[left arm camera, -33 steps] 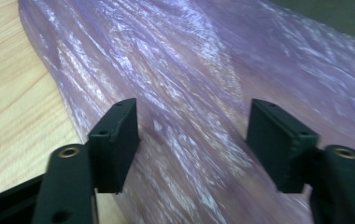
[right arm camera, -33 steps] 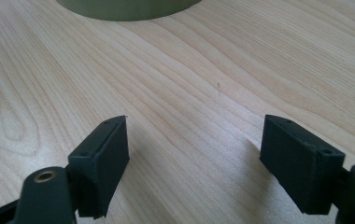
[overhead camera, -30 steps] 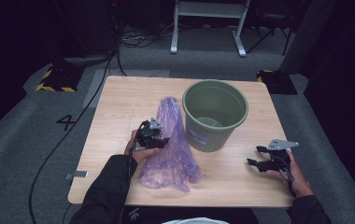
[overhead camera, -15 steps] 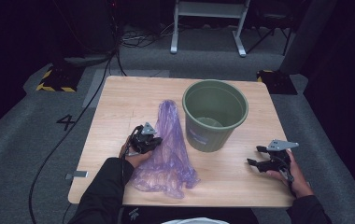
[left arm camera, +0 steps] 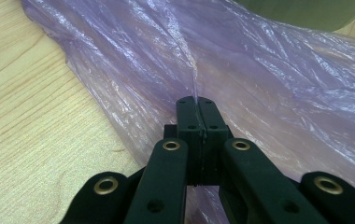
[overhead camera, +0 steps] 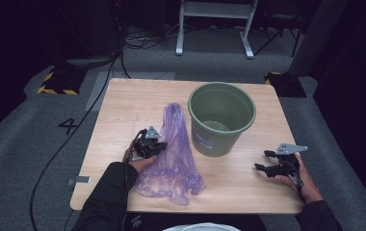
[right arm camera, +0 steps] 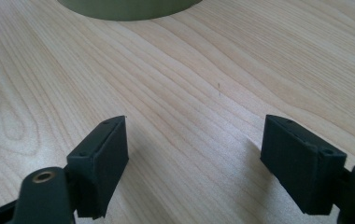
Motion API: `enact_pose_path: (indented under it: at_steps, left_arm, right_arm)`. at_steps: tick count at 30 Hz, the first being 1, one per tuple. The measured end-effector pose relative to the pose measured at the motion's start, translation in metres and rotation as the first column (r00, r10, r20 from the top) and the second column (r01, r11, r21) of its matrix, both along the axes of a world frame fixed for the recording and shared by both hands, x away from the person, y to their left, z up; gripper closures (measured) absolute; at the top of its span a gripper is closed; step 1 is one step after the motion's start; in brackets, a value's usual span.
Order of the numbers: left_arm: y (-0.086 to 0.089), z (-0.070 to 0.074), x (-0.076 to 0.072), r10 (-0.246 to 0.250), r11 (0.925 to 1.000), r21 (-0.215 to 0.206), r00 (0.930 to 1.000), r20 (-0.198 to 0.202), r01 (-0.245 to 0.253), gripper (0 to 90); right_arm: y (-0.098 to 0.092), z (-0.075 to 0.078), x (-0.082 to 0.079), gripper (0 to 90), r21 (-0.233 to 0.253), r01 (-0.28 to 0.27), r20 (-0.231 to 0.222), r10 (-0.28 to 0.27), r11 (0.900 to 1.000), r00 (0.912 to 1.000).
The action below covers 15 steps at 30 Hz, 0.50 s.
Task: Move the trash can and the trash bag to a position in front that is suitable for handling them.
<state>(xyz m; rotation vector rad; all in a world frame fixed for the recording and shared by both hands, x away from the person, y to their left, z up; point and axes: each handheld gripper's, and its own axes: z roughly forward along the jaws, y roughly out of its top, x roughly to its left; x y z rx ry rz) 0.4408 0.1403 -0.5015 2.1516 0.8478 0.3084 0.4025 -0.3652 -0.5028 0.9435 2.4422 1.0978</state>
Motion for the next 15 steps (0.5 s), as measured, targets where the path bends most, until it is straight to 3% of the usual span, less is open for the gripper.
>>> enact_pose_path:
  at_steps: [15]
  left_arm:
    - [-0.0003, 0.0002, -0.0005, 0.001, 1.0, 0.009, 1.0, 0.009, -0.001, 89.6]
  right_arm:
    - [0.0001, -0.0001, 0.0007, 21.9, 0.0, -0.002, -0.001, 0.002, 1.0, 1.0]
